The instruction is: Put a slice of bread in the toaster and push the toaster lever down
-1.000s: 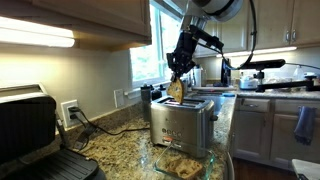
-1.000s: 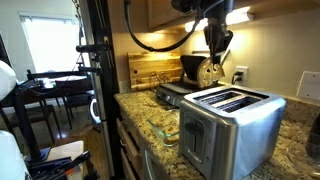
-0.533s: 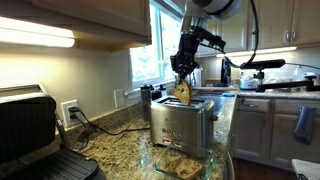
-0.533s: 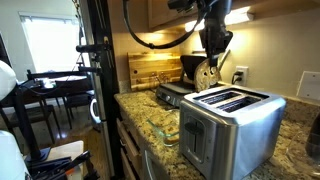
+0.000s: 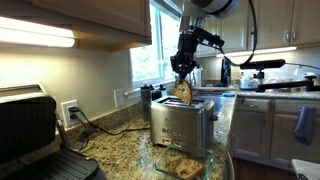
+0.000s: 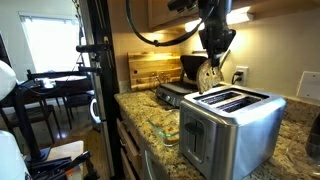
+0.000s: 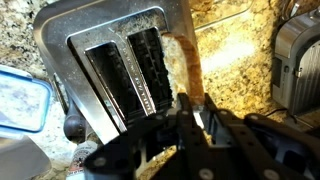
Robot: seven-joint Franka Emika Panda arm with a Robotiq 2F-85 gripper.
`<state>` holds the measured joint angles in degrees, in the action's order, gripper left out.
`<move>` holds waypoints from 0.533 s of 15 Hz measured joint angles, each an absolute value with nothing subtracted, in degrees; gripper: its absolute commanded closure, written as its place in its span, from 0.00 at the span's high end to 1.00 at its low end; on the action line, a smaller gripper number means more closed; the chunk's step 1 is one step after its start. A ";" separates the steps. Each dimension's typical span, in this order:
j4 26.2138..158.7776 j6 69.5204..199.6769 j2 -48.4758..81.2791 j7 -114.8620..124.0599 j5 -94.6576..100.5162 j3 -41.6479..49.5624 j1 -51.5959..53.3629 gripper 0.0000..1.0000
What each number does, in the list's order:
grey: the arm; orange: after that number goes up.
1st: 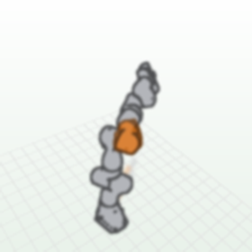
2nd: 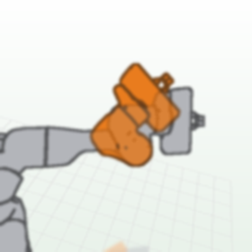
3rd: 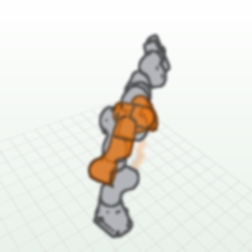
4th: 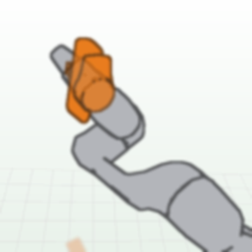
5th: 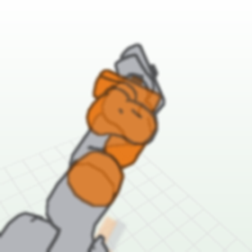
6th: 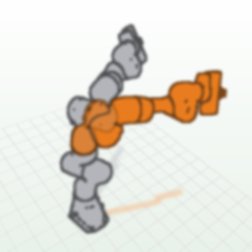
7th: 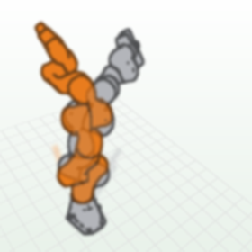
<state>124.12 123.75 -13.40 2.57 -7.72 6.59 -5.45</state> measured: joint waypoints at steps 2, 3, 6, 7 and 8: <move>123.68 123.75 -12.83 2.57 -7.28 6.46 -5.45 0.05; 123.47 123.75 -12.60 2.57 -7.15 6.45 -5.45 0.05; 122.51 123.75 -11.70 2.57 -7.12 6.45 -5.45 0.05; 122.12 123.75 -11.28 2.57 -7.12 6.46 -5.45 0.05; 121.77 123.75 -10.90 2.57 -7.12 6.49 -5.45 0.05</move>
